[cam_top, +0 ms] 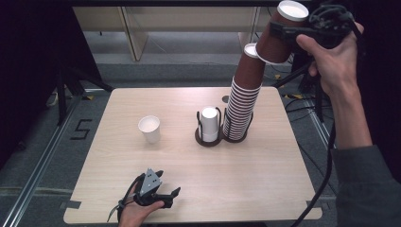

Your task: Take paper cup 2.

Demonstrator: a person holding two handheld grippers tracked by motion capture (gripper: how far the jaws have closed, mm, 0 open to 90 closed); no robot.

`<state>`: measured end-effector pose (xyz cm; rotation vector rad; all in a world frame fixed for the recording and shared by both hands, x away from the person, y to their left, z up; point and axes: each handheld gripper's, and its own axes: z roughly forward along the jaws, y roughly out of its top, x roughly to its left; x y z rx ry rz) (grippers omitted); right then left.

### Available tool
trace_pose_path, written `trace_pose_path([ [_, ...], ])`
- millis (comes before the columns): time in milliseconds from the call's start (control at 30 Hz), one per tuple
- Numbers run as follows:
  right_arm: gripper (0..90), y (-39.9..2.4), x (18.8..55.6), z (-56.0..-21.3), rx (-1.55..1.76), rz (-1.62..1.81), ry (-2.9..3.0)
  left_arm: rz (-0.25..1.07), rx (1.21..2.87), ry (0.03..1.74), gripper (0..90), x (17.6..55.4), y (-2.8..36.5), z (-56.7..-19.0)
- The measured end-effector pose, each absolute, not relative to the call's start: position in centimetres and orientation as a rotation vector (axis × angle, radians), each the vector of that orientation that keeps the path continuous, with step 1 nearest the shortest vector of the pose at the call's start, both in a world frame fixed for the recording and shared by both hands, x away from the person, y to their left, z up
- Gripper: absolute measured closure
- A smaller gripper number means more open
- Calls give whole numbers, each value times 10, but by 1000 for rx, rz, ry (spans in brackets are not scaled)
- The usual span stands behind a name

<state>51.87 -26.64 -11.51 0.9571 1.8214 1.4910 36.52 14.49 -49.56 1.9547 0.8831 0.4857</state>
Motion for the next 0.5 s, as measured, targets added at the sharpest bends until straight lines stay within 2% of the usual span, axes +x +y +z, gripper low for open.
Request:
trace_pose_path([
  [267,213,-290,485,-143,970,1439,1851,498,1946,897,149,365,145,-495],
  [500,213,-292,457,-191,957,1449,1896,505,1925,875,148,364,144,-494],
])
